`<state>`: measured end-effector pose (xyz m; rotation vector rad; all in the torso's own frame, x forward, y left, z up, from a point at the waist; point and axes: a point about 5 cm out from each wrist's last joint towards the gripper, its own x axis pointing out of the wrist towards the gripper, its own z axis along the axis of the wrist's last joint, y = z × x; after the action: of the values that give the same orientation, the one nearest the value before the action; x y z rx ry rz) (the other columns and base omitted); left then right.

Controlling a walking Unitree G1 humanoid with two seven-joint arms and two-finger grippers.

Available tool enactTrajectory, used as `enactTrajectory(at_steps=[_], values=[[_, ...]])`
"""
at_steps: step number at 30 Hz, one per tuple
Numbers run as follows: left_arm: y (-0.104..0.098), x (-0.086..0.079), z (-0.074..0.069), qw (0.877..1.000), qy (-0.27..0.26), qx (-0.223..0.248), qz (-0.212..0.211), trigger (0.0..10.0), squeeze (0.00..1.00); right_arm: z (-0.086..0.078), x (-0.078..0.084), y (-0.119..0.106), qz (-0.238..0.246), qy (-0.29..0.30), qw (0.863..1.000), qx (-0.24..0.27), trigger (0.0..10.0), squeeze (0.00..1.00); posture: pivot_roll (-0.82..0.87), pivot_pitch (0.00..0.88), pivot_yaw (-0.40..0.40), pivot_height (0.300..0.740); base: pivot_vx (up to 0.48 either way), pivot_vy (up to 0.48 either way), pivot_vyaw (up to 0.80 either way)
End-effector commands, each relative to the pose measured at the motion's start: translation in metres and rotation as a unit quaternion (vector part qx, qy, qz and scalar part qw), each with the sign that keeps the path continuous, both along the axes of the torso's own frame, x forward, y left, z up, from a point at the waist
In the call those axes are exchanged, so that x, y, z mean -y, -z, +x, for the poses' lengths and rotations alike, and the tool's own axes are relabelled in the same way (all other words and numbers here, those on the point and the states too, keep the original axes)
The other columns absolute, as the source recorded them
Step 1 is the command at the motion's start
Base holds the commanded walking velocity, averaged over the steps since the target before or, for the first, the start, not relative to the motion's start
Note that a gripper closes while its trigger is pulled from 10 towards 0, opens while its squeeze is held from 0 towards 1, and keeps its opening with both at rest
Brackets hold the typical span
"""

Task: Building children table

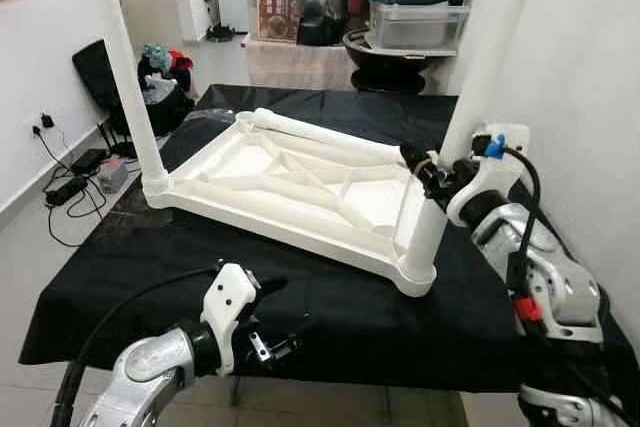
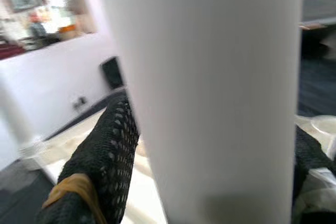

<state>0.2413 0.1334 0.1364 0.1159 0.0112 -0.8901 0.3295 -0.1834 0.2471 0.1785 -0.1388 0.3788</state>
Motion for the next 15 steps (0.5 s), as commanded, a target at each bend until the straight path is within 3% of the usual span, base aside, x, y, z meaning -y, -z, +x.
enactTrajectory(at_steps=[1,2,3,5,6,8,9,10,11,13,14,15], values=[[0.003,0.001,-0.001,1.000,0.003,-0.007,0.004,10.0,0.00,-0.019,-0.026,-0.009,-0.046,-0.172,0.983,0.046,10.0,0.00,0.09,0.000,-0.043,0.740,0.000,0.000,0.00],[0.003,0.001,-0.001,1.000,0.003,-0.007,0.004,10.0,0.00,-0.025,-0.028,-0.006,-0.061,-0.209,0.975,0.047,10.0,0.00,0.09,0.000,-0.043,0.740,0.000,0.000,0.00],[0.003,0.001,-0.001,1.000,0.003,-0.007,0.004,10.0,0.00,-0.025,-0.028,-0.006,-0.061,-0.209,0.975,0.047,10.0,0.00,0.09,0.000,-0.043,0.740,0.000,0.000,0.00],[0.003,0.001,0.001,1.000,0.005,-0.005,0.005,10.0,0.00,-0.026,-0.027,-0.001,-0.088,-0.237,0.967,0.031,0.0,0.00,0.10,0.000,-0.047,0.740,0.000,0.000,0.00],[0.002,0.000,0.002,1.000,0.004,-0.004,0.005,10.0,0.00,-0.018,-0.023,0.002,-0.103,-0.204,0.973,0.016,0.0,0.00,0.10,0.000,-0.052,0.740,0.000,0.000,0.00],[0.002,0.000,0.002,1.000,0.004,-0.004,0.005,10.0,0.00,-0.018,-0.023,0.002,-0.103,-0.204,0.973,0.016,0.0,0.00,0.10,0.000,-0.052,0.740,0.000,0.000,0.00],[0.002,0.001,0.002,1.000,0.003,-0.002,0.005,10.0,0.00,-0.005,-0.013,0.008,-0.120,-0.135,0.984,-0.010,0.0,0.00,0.10,0.000,-0.051,0.740,0.000,0.000,0.00],[0.002,0.001,0.002,1.000,0.003,-0.002,0.005,10.0,0.00,-0.005,-0.013,0.008,-0.120,-0.135,0.984,-0.010,0.0,0.00,0.10,0.000,-0.051,0.740,0.000,0.000,0.00],[0.002,0.001,0.003,1.000,0.003,-0.002,0.005,10.0,0.00,0.009,0.001,0.015,-0.127,-0.044,0.990,-0.039,0.0,0.00,0.10,0.000,-0.049,0.740,0.000,0.000,0.00],[0.002,0.002,0.002,1.000,0.003,-0.001,0.003,10.0,0.00,0.023,0.032,0.023,-0.107,0.121,0.984,-0.076,0.0,0.00,0.10,0.000,-0.049,0.740,0.000,0.000,0.00],[0.002,0.002,0.002,1.000,0.003,-0.001,0.003,10.0,0.00,0.023,0.032,0.023,-0.107,0.121,0.984,-0.076,0.0,0.00,0.10,0.000,-0.049,0.740,0.000,0.000,0.00],[0.001,0.002,0.002,1.000,0.004,-0.001,0.003,10.0,0.00,0.025,0.044,0.024,-0.088,0.177,0.977,-0.084,0.0,0.00,0.10,0.000,-0.048,0.740,0.000,0.000,0.00]])
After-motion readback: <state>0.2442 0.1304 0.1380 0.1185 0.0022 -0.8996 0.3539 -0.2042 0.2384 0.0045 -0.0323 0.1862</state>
